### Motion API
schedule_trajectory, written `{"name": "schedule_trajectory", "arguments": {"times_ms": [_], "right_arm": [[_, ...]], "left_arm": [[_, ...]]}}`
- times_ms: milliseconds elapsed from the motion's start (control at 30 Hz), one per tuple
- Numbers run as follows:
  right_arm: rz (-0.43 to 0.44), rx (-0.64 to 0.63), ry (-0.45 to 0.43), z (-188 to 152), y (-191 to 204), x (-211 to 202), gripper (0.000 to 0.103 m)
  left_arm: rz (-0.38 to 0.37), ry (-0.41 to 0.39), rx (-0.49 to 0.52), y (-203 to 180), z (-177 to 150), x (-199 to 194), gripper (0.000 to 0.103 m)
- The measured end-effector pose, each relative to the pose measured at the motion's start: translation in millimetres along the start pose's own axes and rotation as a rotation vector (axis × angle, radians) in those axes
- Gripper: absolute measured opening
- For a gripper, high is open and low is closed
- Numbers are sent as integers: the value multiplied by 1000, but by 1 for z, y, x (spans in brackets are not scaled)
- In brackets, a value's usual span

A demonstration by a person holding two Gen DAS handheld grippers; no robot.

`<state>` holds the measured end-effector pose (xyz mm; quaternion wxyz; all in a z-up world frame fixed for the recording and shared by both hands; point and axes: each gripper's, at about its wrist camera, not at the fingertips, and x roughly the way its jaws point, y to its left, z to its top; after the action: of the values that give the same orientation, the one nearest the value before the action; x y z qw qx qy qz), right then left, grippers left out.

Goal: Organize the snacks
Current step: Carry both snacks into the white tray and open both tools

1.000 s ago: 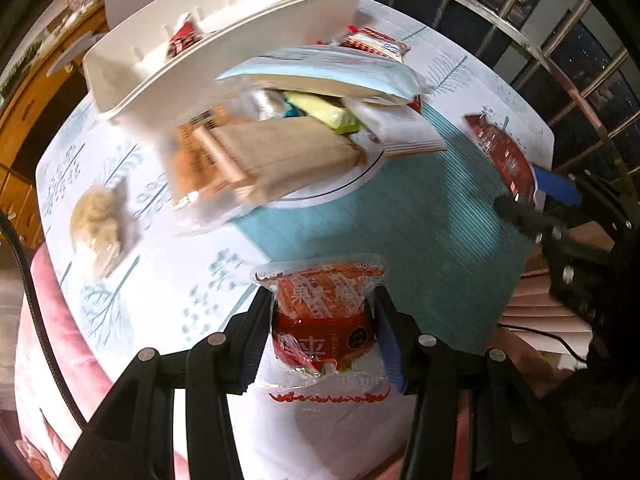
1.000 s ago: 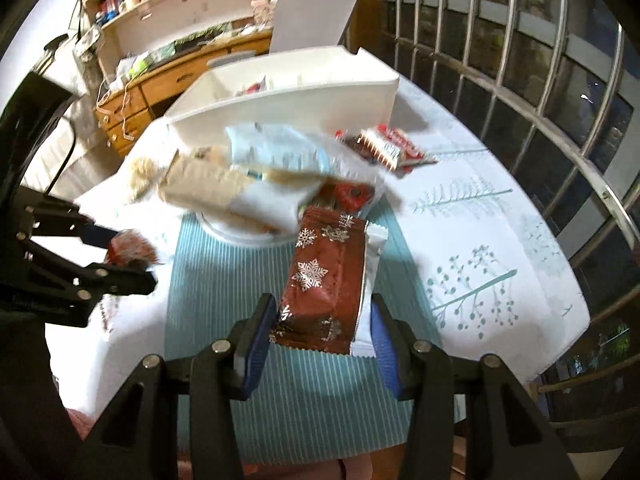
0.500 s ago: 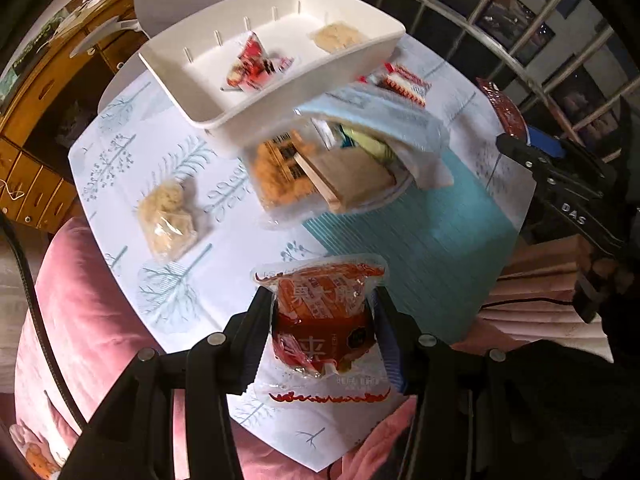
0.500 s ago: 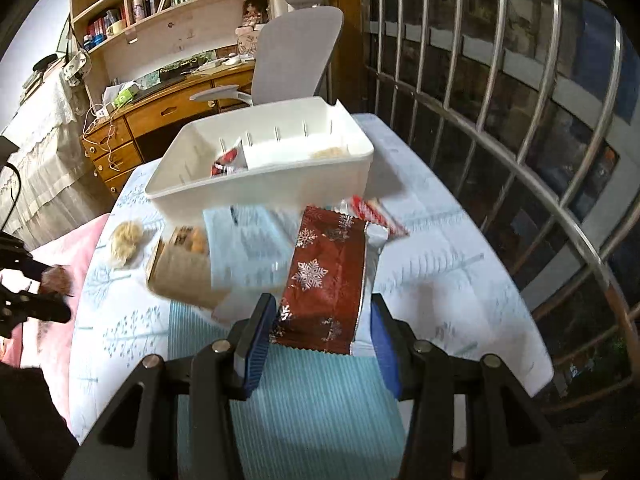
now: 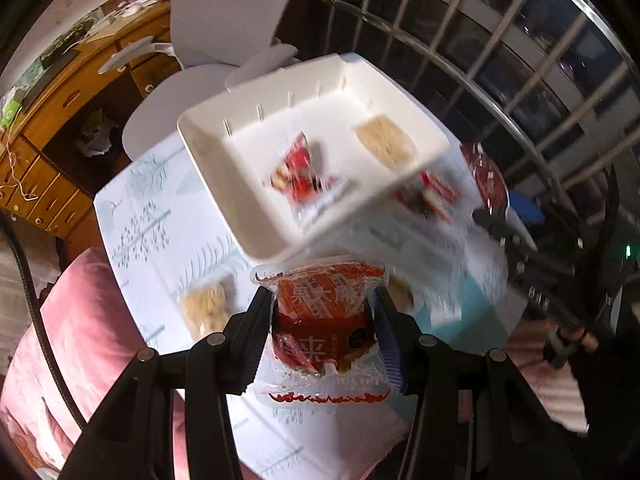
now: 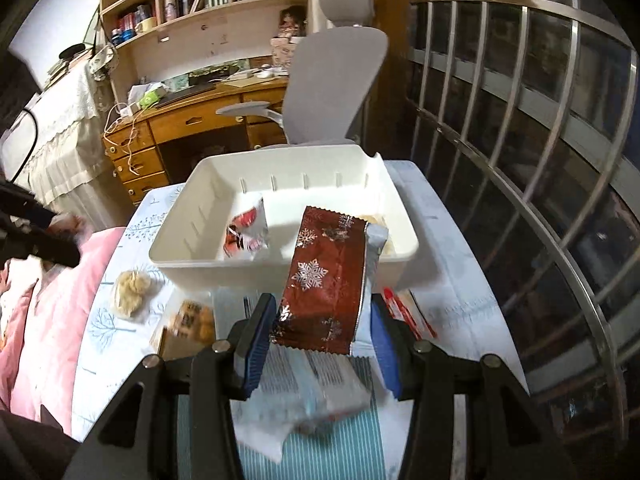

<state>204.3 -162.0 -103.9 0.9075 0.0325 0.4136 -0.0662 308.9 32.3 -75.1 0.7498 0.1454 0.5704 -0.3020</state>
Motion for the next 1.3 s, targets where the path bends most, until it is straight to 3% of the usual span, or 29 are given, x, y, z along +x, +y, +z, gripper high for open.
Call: {"name": "schedule_trajectory", "arguments": {"times_ms": [300, 600, 700, 800, 900, 1033, 1300], "right_arm": [[73, -3, 11, 34, -6, 57, 47], [151, 53, 60, 45, -18, 107, 47], [166, 79, 84, 45, -23, 117, 48], [176, 95, 120, 45, -27, 125, 51], [168, 102, 134, 44, -30, 125, 57], [165, 119, 130, 44, -31, 116, 58], [126, 189, 98, 40, -32, 70, 62]], "left_arm": [[-27, -61, -173, 29, 56, 45, 49], [-49, -95, -291, 42, 79, 93, 50], [-28, -84, -319, 42, 82, 104, 56], [-18, -74, -313, 38, 82, 108, 73], [-20, -79, -304, 31, 80, 104, 74], [-26, -90, -296, 26, 75, 92, 74], [-30, -108, -279, 15, 41, 57, 74]]}}
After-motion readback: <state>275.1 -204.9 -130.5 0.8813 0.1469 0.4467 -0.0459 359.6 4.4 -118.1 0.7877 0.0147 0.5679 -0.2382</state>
